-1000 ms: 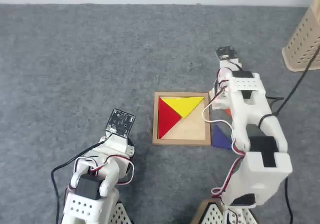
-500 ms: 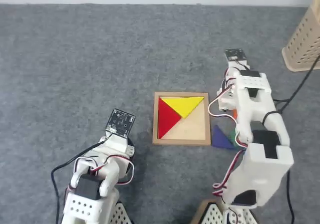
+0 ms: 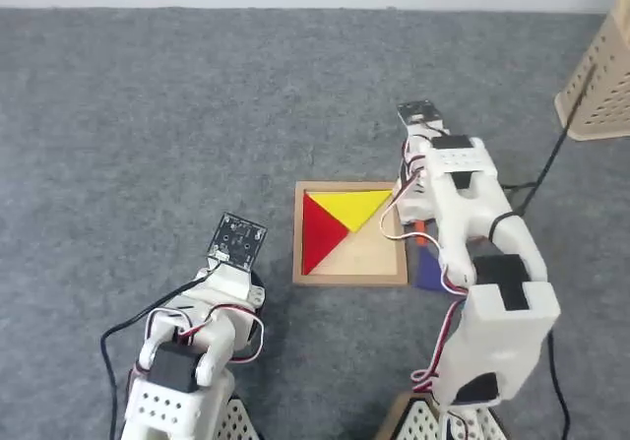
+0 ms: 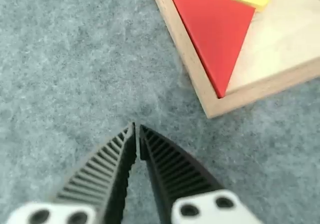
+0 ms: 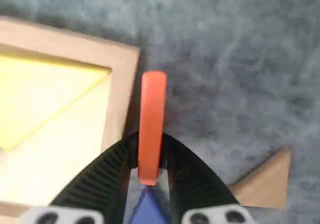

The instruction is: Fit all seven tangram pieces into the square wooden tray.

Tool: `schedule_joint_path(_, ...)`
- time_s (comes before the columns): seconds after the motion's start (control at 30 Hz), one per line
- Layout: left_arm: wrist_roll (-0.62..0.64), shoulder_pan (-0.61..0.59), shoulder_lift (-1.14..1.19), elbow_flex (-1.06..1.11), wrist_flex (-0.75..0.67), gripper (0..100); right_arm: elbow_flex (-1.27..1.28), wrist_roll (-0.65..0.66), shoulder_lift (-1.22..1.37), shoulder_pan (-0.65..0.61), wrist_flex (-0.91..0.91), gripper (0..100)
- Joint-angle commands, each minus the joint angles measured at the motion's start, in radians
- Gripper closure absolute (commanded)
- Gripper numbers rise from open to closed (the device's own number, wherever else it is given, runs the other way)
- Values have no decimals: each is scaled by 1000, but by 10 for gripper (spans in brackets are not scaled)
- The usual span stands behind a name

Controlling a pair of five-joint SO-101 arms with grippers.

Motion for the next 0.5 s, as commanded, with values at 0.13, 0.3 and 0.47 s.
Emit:
schedule_joint_path(0.13,6,0,-20,-19,6,988,-80,-18,-21,87,12,800)
schedule_joint_path(0.3,6,0,-20,-19,6,988,-86,37,-21,85,10,778)
schedule_joint_path(0.47,6,0,-20,-19,6,988,-104,54,-21,104,18,778)
